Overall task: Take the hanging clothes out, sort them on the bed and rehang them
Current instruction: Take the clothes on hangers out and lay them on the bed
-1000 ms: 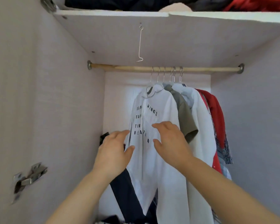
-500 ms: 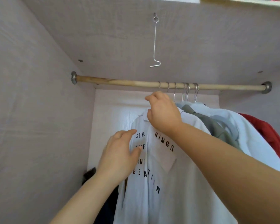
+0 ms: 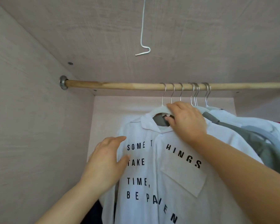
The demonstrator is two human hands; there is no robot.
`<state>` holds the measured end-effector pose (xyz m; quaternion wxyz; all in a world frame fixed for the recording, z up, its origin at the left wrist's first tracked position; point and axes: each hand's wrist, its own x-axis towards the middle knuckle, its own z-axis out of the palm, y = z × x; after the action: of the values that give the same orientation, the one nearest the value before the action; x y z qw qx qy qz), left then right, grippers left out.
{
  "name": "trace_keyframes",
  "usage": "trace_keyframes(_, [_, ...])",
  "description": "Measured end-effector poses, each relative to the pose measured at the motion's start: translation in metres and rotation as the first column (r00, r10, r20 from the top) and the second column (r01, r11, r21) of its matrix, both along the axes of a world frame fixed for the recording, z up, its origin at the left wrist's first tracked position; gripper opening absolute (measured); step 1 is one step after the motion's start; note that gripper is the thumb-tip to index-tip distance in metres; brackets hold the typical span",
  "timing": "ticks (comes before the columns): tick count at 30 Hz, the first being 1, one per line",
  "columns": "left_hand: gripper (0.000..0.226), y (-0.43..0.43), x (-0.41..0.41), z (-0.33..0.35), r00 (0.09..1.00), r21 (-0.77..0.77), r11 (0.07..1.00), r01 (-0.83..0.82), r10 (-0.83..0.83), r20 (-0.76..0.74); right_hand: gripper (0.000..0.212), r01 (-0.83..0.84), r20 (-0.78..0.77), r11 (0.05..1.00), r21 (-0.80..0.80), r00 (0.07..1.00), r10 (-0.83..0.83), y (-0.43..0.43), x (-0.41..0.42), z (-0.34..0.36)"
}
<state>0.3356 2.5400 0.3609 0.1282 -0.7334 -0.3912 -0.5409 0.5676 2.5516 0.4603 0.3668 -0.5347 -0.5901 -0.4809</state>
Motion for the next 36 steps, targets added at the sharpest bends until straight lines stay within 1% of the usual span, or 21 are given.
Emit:
trace_keyframes(5, [0.052, 0.001, 0.015, 0.008, 1.0, 0.024, 0.999, -0.022, 0.022, -0.003, 0.034, -0.03, -0.012, 0.997, 0.075, 0.999, 0.031, 0.01, 0.01, 0.009])
trace_keyframes(9, [0.052, -0.004, 0.015, 0.023, 0.997, 0.057, 0.996, -0.072, 0.072, 0.005, 0.028, -0.06, 0.022, 0.992, 0.111, 0.998, 0.058, 0.011, 0.003, 0.025])
trace_keyframes(12, [0.052, -0.012, 0.007, 0.035, 0.991, 0.106, 0.986, -0.129, 0.126, 0.039, 0.03, -0.149, 0.042, 0.978, 0.148, 0.989, 0.145, 0.004, -0.01, 0.041])
trace_keyframes(15, [0.052, -0.022, -0.005, 0.037, 0.982, 0.181, 0.969, -0.169, 0.15, 0.115, 0.032, -0.314, 0.075, 0.933, 0.175, 0.949, 0.305, -0.006, -0.032, 0.032])
trace_keyframes(19, [0.051, -0.039, -0.025, 0.017, 0.954, 0.244, 0.935, -0.258, 0.208, 0.214, 0.03, -0.549, 0.21, 0.821, 0.157, 0.831, 0.515, -0.022, -0.07, -0.02])
trace_keyframes(20, [0.049, -0.043, -0.03, 0.006, 0.947, 0.237, 0.931, -0.278, 0.224, 0.231, 0.03, -0.6, 0.236, 0.785, 0.155, 0.794, 0.561, -0.026, -0.079, -0.036])
trace_keyframes(22, [0.045, -0.051, -0.04, -0.024, 0.935, 0.197, 0.931, -0.308, 0.258, 0.242, 0.028, -0.681, 0.238, 0.72, 0.136, 0.728, 0.643, -0.033, -0.093, -0.071])
trace_keyframes(25, [0.04, -0.067, -0.052, -0.08, 0.913, 0.104, 0.929, -0.356, 0.322, 0.251, 0.028, -0.76, 0.155, 0.646, 0.062, 0.647, 0.746, -0.039, -0.11, -0.124])
trace_keyframes(27, [0.038, -0.079, -0.056, -0.115, 0.892, 0.035, 0.923, -0.384, 0.361, 0.272, 0.027, -0.788, 0.111, 0.615, 0.021, 0.613, 0.782, -0.043, -0.115, -0.155])
trace_keyframes(30, [0.037, -0.108, -0.061, -0.172, 0.836, -0.105, 0.888, -0.447, 0.456, 0.304, 0.025, -0.843, 0.066, 0.531, -0.083, 0.527, 0.847, -0.049, -0.129, -0.208])
trace_keyframes(33, [0.029, -0.144, -0.066, -0.223, 0.753, -0.21, 0.823, -0.528, 0.568, 0.332, 0.024, -0.9, 0.007, 0.401, -0.171, 0.406, 0.914, -0.059, -0.145, -0.259])
trace_keyframes(36, [0.024, -0.187, -0.068, -0.262, 0.639, -0.319, 0.719, -0.618, 0.695, 0.328, 0.025, -0.944, -0.08, 0.224, -0.242, 0.249, 0.965, -0.074, -0.164, -0.306])
